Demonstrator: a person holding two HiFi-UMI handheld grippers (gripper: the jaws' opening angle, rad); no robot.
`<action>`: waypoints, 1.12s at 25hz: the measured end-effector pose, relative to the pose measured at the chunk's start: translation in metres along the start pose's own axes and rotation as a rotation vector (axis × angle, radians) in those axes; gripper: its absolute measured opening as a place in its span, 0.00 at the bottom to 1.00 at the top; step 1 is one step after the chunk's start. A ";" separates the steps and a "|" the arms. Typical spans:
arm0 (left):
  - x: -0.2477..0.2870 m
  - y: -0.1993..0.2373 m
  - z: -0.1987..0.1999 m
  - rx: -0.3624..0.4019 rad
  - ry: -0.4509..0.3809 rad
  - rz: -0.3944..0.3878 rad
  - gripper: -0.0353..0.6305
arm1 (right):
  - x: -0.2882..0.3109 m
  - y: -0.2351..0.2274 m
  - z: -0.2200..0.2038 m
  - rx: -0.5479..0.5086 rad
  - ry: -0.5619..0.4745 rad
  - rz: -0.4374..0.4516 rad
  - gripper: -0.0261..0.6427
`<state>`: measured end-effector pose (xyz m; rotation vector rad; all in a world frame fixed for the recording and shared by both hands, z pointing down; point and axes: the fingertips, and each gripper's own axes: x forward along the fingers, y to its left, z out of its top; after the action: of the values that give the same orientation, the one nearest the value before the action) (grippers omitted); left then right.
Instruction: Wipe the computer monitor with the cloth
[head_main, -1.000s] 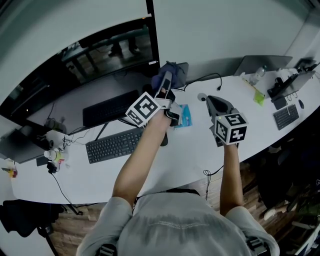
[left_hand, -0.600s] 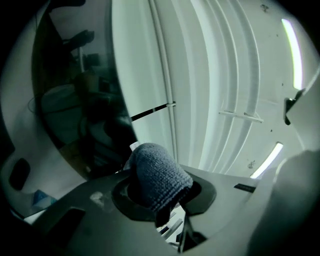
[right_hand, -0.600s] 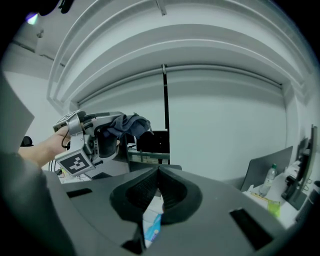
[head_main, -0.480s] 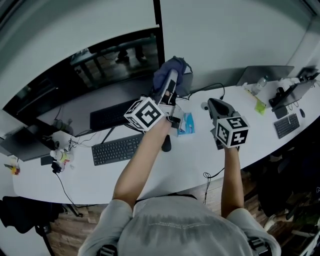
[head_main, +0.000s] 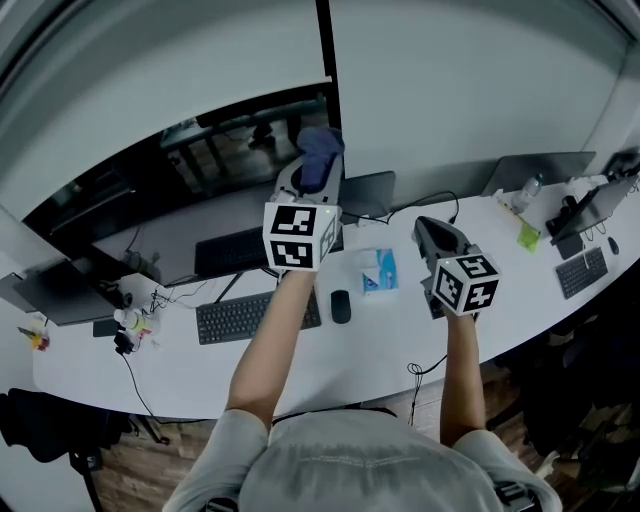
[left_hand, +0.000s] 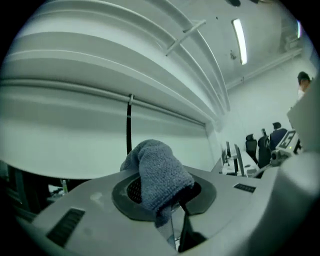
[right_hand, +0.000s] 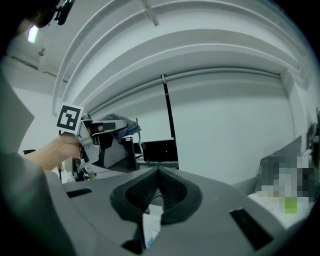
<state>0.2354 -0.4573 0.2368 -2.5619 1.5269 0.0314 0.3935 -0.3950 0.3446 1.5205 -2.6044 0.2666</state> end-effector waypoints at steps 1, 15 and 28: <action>0.001 0.002 -0.005 0.034 0.037 0.009 0.16 | 0.000 0.003 -0.001 -0.008 0.000 0.002 0.04; -0.018 0.024 -0.038 0.009 0.126 0.024 0.17 | 0.004 0.048 -0.006 -0.047 0.007 0.017 0.04; -0.076 0.092 -0.042 -0.079 0.102 0.036 0.17 | 0.026 0.127 -0.010 -0.045 -0.002 0.006 0.04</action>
<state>0.1154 -0.4398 0.2748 -2.6346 1.6390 -0.0354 0.2702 -0.3542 0.3473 1.4997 -2.5981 0.2064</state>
